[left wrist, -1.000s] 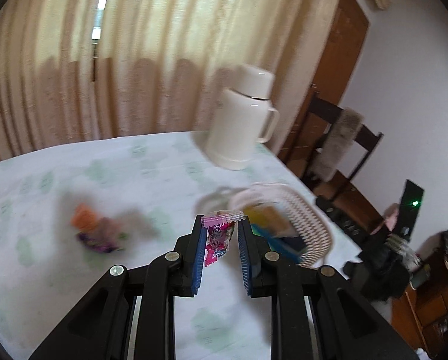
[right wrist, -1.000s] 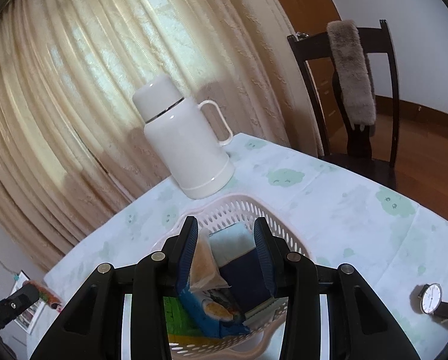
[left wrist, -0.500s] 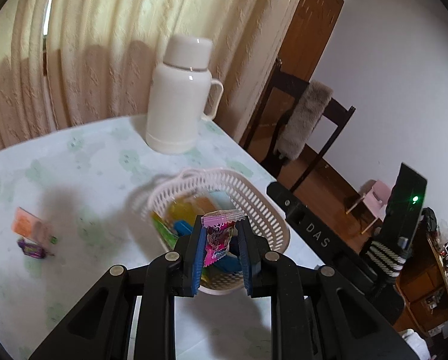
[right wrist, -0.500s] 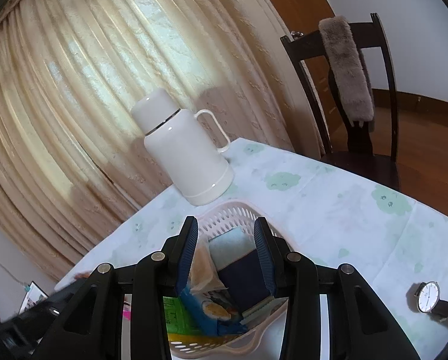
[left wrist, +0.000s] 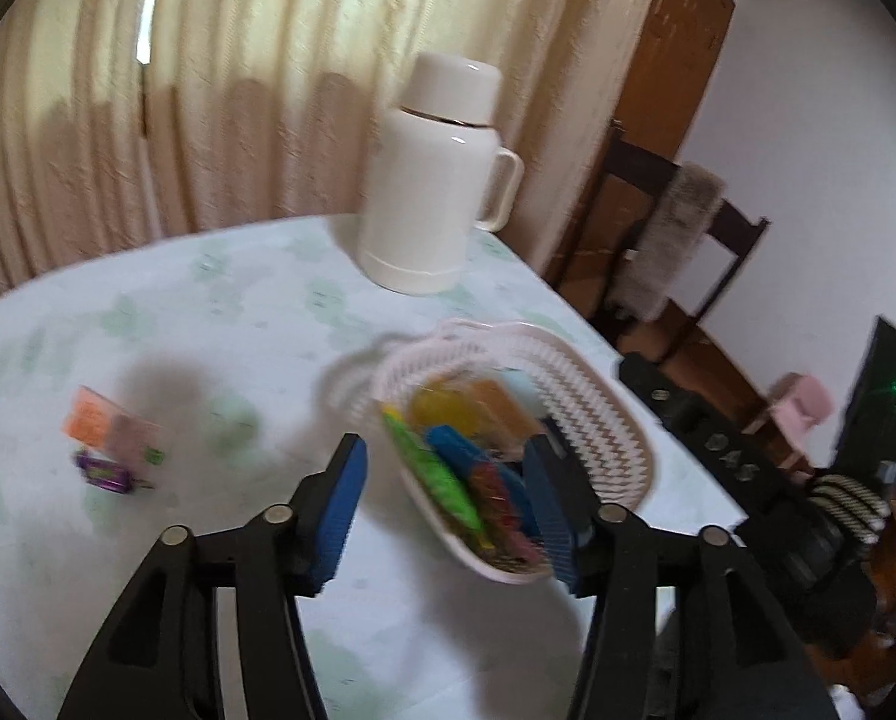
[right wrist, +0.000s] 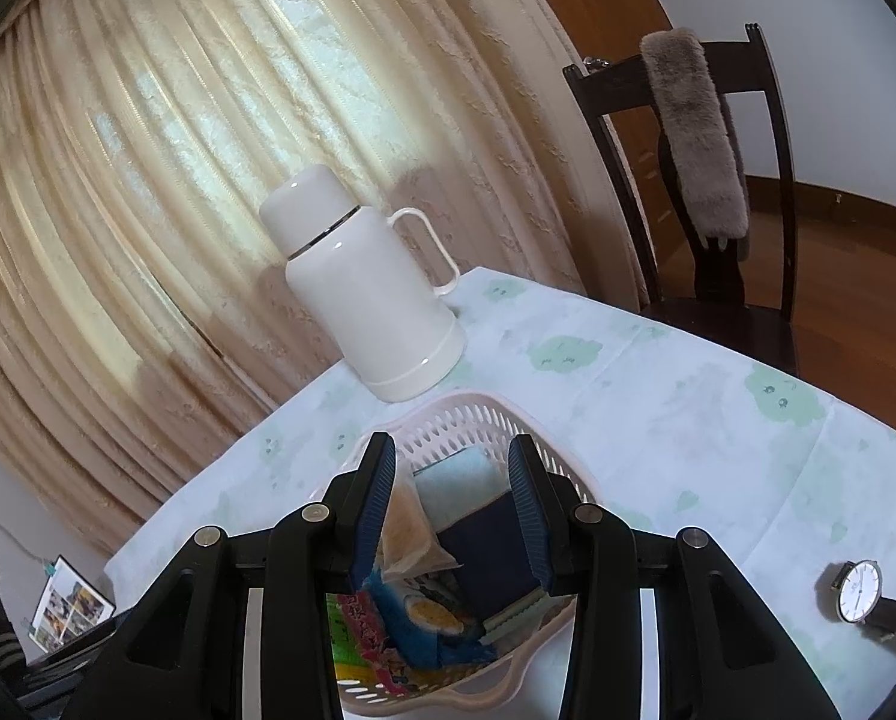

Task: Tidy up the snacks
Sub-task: 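Carry the pink candy stick with the left gripper into the basket and release, then move the left gripper to the purple wrapped candy and grasp it, then grasp the orange-printed biscuit pack with the right gripper while the left gripper holds the candy, then carry the biscuit pack with the right gripper into the basket and release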

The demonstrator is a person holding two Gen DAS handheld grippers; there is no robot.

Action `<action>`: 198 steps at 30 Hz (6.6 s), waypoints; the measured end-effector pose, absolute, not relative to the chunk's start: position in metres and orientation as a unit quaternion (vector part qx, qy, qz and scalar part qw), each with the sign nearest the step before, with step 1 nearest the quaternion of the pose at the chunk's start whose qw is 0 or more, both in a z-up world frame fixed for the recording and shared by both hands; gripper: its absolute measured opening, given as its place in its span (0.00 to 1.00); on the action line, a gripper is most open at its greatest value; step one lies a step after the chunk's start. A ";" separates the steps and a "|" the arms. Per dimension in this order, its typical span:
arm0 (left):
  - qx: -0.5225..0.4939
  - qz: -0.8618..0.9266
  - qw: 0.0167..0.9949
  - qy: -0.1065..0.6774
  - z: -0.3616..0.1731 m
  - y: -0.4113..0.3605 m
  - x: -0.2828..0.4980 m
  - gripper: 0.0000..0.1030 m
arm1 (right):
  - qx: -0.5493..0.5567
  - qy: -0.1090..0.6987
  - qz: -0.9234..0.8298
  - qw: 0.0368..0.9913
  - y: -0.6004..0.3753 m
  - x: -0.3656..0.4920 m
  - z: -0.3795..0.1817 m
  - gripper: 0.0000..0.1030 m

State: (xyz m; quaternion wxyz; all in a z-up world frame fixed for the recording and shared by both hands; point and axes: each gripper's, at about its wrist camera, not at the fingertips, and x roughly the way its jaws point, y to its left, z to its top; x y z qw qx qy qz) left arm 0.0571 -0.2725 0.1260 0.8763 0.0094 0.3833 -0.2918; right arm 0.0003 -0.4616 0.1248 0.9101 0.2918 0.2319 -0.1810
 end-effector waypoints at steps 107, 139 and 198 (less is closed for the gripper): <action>-0.073 0.037 0.842 0.533 0.007 -0.054 0.176 0.76 | -0.010 0.320 0.075 0.944 -0.253 0.039 0.070 0.49; -0.093 -0.003 0.883 0.459 0.072 -0.043 0.156 0.36 | -0.006 0.339 0.089 0.937 -0.254 0.046 0.055 0.49; -0.122 -0.033 0.890 0.439 0.102 -0.045 0.142 0.36 | 0.037 0.365 0.122 0.922 -0.229 0.124 0.080 0.35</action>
